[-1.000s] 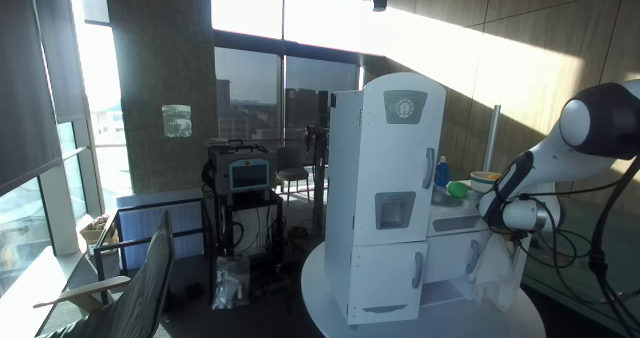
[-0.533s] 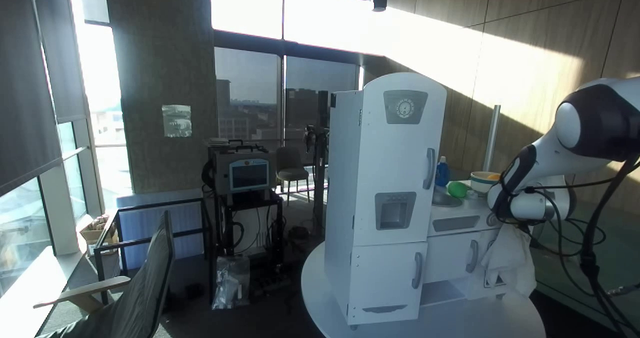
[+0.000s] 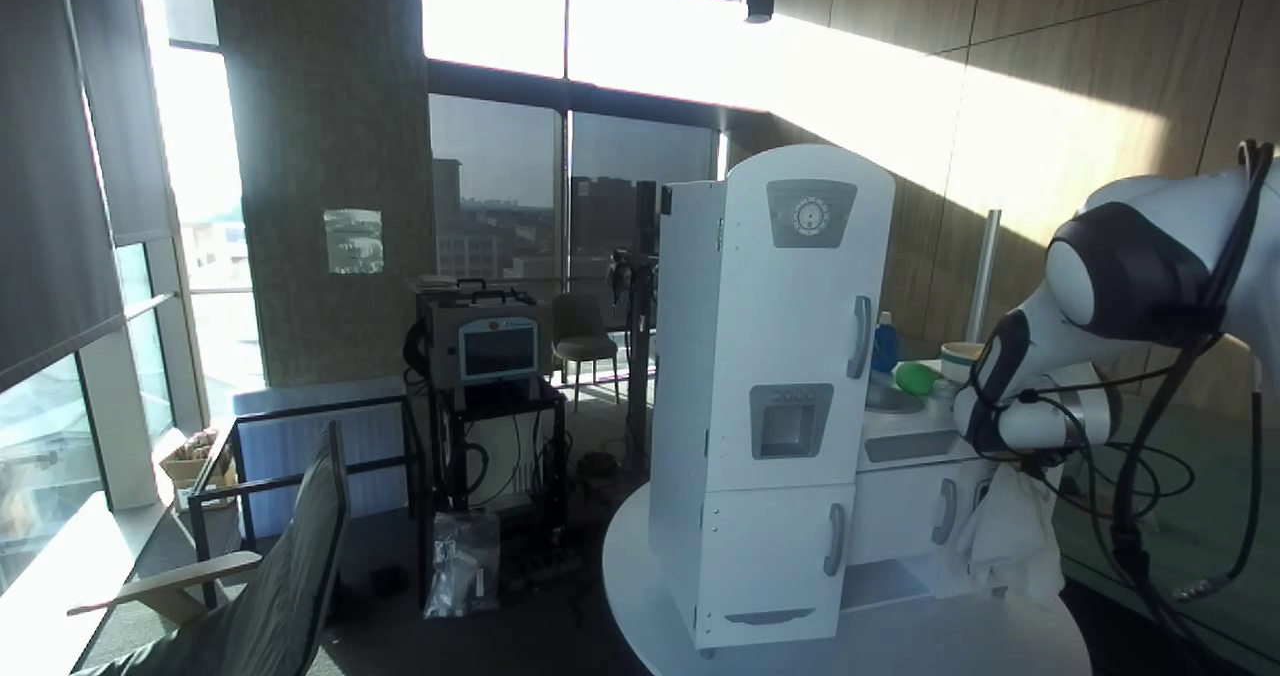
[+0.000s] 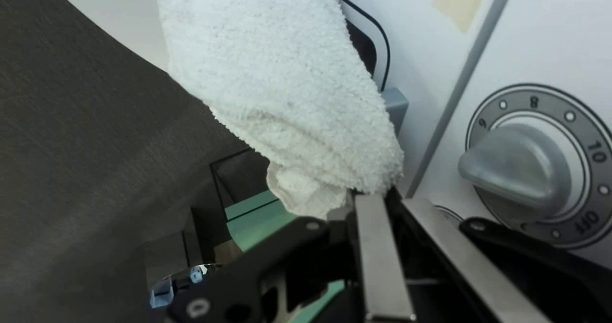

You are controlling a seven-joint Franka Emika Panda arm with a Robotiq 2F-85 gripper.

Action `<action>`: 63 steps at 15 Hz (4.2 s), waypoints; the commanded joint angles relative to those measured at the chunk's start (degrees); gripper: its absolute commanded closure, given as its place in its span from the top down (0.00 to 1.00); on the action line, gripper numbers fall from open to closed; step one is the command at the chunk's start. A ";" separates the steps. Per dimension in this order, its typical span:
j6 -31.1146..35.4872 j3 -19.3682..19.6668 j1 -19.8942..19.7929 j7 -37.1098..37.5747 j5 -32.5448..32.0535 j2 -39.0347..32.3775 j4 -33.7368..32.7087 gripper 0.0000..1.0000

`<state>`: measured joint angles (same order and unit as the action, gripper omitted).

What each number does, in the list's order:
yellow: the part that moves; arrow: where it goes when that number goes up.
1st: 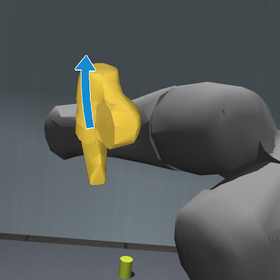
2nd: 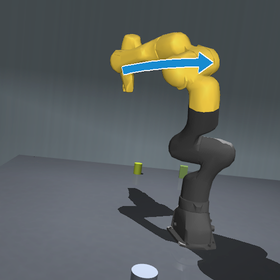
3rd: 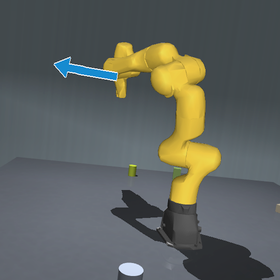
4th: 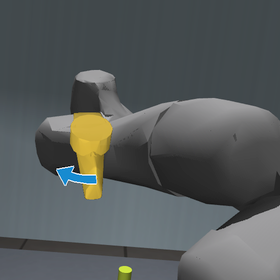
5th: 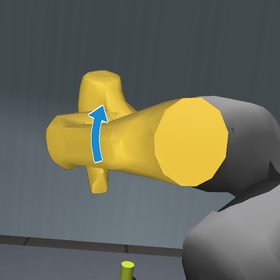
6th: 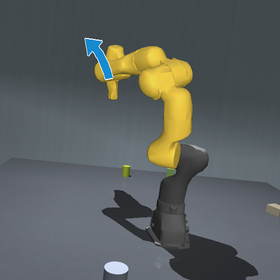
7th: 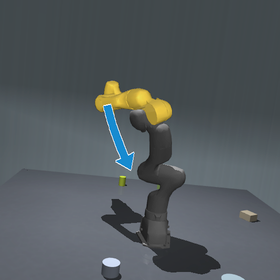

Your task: Use the white towel to wipe the stove

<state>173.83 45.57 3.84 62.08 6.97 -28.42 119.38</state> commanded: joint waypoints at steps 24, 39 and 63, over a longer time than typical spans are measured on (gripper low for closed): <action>29.19 -3.21 7.10 -17.93 -22.70 32.26 25.93 0.04; 25.55 -4.52 3.78 -8.37 -30.49 21.16 16.97 0.04; 25.08 -8.72 1.05 -0.41 -41.20 32.34 1.61 0.05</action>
<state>199.20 36.62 2.62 59.06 -33.21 4.94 126.15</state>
